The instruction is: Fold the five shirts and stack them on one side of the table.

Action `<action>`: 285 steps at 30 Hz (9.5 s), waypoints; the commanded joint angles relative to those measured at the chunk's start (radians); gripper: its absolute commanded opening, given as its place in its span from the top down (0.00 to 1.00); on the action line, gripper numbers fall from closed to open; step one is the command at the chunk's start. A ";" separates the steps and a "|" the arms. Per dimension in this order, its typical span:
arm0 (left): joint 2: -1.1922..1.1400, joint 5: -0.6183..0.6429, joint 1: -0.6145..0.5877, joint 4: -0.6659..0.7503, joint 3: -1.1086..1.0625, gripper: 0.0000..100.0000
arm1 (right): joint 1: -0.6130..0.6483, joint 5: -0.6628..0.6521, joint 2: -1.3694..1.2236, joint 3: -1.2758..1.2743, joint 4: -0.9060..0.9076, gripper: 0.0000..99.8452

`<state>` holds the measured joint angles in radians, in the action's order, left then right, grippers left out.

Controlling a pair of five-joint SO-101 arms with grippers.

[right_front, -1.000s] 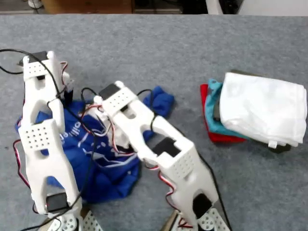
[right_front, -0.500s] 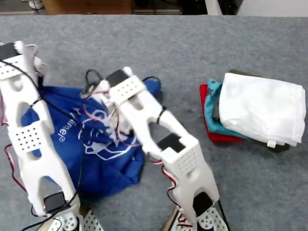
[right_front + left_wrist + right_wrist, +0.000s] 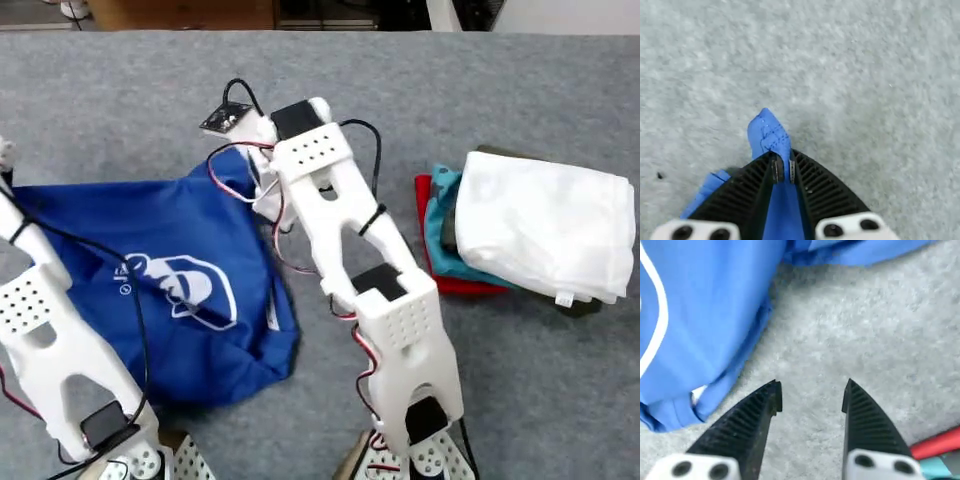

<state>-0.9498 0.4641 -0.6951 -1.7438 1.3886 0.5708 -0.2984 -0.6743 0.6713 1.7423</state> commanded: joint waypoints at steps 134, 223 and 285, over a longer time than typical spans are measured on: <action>0.012 -0.755 -0.477 -0.017 -0.384 0.98 | 0.213 0.150 -0.561 0.869 -0.247 0.79; 0.280 -0.919 -0.373 -0.015 -0.692 0.98 | 0.062 0.226 -0.090 0.214 -0.152 0.75; 0.280 -0.914 -0.376 -0.015 -0.766 0.98 | 0.166 0.161 -0.555 0.667 -0.005 0.91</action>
<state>-0.7411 -0.4503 -1.0648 -1.7484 0.6199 0.7472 -0.1281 -1.2359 1.3341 1.7269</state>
